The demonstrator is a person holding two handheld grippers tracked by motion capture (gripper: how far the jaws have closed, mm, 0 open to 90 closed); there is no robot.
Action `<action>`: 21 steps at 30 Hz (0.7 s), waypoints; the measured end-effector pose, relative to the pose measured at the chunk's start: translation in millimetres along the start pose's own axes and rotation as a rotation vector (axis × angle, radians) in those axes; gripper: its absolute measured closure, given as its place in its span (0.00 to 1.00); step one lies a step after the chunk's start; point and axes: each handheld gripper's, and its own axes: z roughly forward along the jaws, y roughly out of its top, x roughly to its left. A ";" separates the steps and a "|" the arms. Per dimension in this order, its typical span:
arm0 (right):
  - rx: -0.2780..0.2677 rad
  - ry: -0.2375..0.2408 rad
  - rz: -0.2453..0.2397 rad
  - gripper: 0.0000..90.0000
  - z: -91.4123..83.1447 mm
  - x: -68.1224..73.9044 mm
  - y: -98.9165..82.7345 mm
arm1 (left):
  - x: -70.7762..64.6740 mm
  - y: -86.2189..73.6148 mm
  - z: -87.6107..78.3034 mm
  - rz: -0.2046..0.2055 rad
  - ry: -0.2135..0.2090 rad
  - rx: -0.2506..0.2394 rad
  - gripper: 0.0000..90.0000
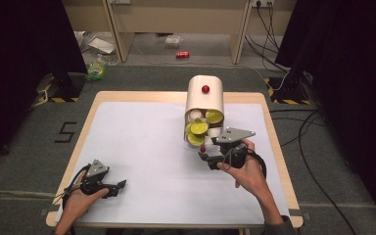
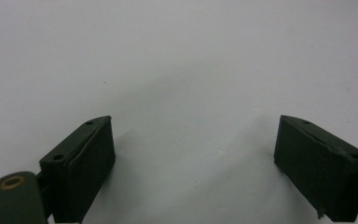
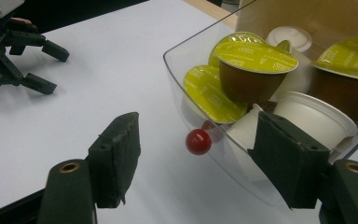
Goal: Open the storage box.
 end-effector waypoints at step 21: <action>0.003 -0.001 0.001 0.36 -2.1 1.8 -2.6 | -0.1 0.0 0.0 0.000 0.000 0.000 0.13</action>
